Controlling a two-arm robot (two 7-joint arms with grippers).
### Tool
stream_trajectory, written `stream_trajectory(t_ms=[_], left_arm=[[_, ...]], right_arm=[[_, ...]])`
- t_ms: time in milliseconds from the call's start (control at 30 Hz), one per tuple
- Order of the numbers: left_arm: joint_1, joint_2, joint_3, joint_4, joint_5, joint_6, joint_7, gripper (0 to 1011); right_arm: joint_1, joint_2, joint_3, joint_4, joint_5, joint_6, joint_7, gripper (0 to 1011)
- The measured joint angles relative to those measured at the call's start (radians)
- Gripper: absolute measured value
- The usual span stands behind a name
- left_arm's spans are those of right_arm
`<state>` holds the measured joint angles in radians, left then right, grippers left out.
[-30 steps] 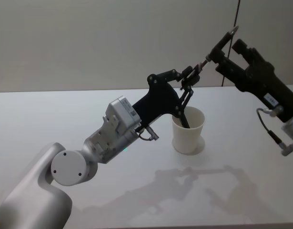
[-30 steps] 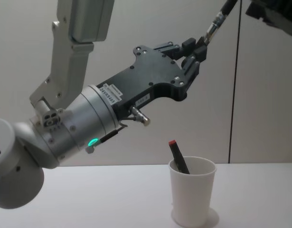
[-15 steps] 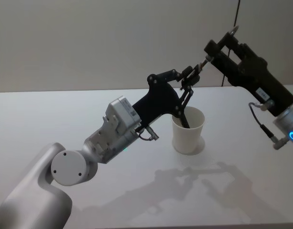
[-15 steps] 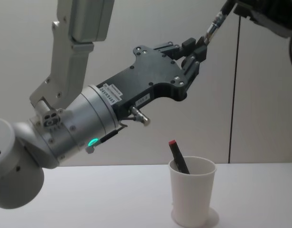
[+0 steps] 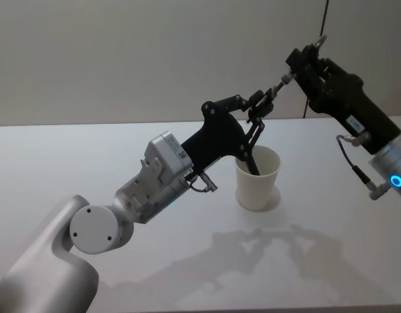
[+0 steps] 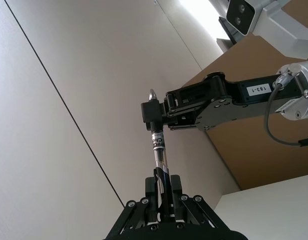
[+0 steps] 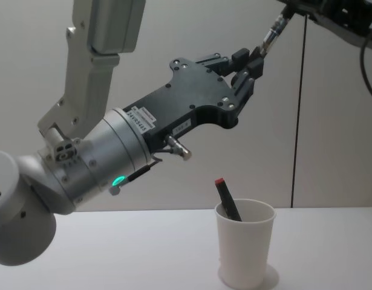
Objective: Place the pen into the pen holder.
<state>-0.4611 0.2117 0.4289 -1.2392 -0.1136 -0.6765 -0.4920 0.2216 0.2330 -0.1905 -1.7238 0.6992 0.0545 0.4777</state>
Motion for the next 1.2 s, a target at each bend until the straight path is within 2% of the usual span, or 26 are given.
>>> stream_trajectory(t_ms=[167,233,533,767,800,1033,1067,1167,1200], left_arm=[[0.0,0.0,0.0,0.0,0.0,0.0,0.0,184],[0.0,0.0,0.0,0.0,0.0,0.0,0.0,183],[0.0,0.0,0.0,0.0,0.0,0.0,0.0,202],[0.0,0.0,0.0,0.0,0.0,0.0,0.0,400],[0.0,0.0,0.0,0.0,0.0,0.0,0.0,459],[0.0,0.0,0.0,0.0,0.0,0.0,0.0,658],[0.0,0.0,0.0,0.0,0.0,0.0,0.0,717],[0.0,0.0,0.0,0.0,0.0,0.0,0.0,776],[0.0,0.0,0.0,0.0,0.0,0.0,0.0,830]], right_arm=[[0.004,-0.001,-0.004,0.003,0.0,-0.003,-0.005,161],[0.005,-0.001,-0.005,0.003,0.0,-0.004,-0.005,132],[0.008,0.0,-0.007,0.005,0.004,-0.008,-0.014,129],[0.009,0.002,-0.01,0.003,0.008,-0.01,-0.017,129],[0.009,0.002,-0.01,0.003,0.008,-0.011,-0.018,129],[0.009,0.004,-0.013,-0.001,0.01,-0.015,-0.023,129],[0.009,0.005,-0.013,-0.002,0.01,-0.017,-0.024,129],[0.009,0.007,-0.014,-0.003,0.007,-0.021,-0.029,129],[0.008,0.007,-0.014,-0.004,0.005,-0.024,-0.031,129]])
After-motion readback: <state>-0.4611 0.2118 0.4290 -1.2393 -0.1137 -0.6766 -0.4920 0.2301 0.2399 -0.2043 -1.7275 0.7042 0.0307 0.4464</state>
